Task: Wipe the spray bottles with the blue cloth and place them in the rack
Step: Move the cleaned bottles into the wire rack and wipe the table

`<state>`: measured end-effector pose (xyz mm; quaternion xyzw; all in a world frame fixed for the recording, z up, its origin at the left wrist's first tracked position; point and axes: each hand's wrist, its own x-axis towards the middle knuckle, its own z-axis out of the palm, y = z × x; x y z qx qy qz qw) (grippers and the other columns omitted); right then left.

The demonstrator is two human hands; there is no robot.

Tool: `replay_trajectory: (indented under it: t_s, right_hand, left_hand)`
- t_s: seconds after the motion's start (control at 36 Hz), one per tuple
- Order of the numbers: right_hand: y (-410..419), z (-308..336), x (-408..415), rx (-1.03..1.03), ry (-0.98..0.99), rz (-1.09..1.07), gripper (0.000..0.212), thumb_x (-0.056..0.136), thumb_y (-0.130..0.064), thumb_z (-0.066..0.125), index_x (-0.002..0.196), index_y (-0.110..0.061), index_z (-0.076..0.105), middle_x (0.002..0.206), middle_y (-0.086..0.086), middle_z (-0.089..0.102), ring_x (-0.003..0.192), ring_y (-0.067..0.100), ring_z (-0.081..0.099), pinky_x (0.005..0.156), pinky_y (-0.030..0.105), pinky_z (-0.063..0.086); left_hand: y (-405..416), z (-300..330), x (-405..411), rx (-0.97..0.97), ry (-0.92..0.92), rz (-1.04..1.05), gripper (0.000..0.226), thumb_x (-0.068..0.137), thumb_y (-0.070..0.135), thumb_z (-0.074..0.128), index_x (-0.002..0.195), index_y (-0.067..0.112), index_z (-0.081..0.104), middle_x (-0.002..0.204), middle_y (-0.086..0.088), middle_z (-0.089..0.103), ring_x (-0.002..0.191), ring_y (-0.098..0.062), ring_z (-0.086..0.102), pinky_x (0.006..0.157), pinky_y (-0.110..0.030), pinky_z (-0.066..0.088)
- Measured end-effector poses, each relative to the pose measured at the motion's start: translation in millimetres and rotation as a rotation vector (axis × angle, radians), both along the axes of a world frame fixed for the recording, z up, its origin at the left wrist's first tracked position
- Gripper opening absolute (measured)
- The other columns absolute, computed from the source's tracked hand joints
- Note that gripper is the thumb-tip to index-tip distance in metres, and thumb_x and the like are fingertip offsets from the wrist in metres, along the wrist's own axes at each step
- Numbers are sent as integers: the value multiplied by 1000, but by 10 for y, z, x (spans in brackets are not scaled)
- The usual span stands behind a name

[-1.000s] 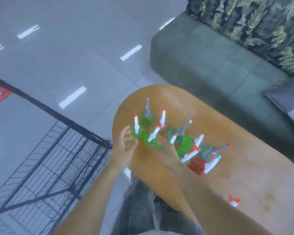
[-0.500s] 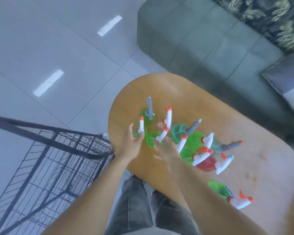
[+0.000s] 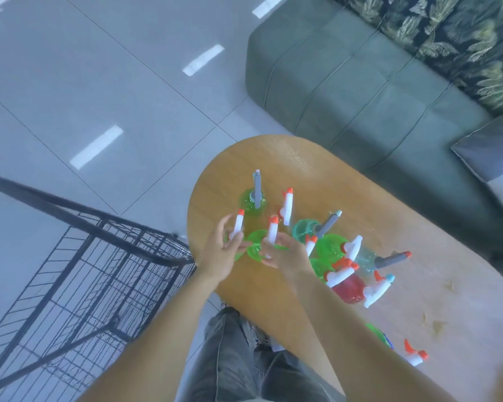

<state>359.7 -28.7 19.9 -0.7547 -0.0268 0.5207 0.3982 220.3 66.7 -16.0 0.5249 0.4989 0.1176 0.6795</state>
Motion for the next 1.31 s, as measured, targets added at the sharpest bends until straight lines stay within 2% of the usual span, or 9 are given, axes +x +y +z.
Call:
replay_trajectory:
  t_s: [0.11,0.33,0.47,0.58,0.67,0.92,1.08,1.19,1.31]
  right_hand:
    - [-90,238,12,64,-25,109,8,95,-25,77,100,-28,71,115,-4,72,80,10,78,66,10,53]
    - [-199,744,-188,198,-85,412,7,92,-32,79,91,-29,73,75,-21,69,66,2,71,87,33,57]
    - [-134,1161,-488,270,-82,578,13,90,-32,82,93,-30,69,97,-8,75,71,1,75,68,16,53]
    - [-38,1362,-784,321,-51,697,14,91,-26,82,99,-25,71,93,-9,74,68,-5,70,61,9,50]
    - [53,1430,-1054,337,-25,775,15,90,-26,82,102,-22,74,100,-1,78,74,1,73,66,14,54]
    - [499,1345,-1799,344,-56,990,41,88,-37,83,123,-18,71,114,-2,74,87,10,76,91,41,62]
    - [855,1187,-2262,328,-113,1050,34,96,-26,76,126,-12,69,117,-2,72,97,14,74,88,32,63]
    - [1163,1062,-2503,298,-131,1070,14,101,-22,69,112,-23,62,103,-10,65,93,9,68,70,13,56]
    - [1515,902,-2670,249,-188,1065,17,103,-19,66,118,-12,67,102,-5,69,93,12,70,64,10,54]
  left_hand:
    - [-178,172,-197,22,-3,78,57,109,15,63,161,16,40,135,-11,65,95,-27,81,86,-30,60]
    - [-603,710,-649,84,-90,344,64,85,39,83,142,26,57,123,0,78,101,-25,80,104,-55,58]
    - [-790,938,-1000,143,-126,462,59,91,29,85,142,34,55,117,-3,81,100,-31,80,96,-50,63]
    - [-904,1118,-1317,175,-146,591,49,99,6,77,137,31,58,103,-8,83,83,-17,77,73,-26,60]
    - [-948,1208,-1590,189,-122,677,53,98,12,80,140,34,58,108,-7,83,93,-22,80,79,-35,62]
    - [-874,1324,-2334,194,-103,904,49,97,10,79,137,30,57,112,-3,81,81,-11,78,59,-18,53]
    - [-626,1086,-2701,193,-84,970,51,100,4,74,143,26,55,119,-8,79,85,-14,78,63,-21,54]
    - [-347,850,-2875,150,-104,1018,54,101,-1,70,147,21,52,123,-17,76,101,-22,77,76,-28,59]
    - [-24,672,-3001,127,-65,1019,55,103,-2,67,150,18,49,127,-16,73,108,-24,74,68,-16,58]
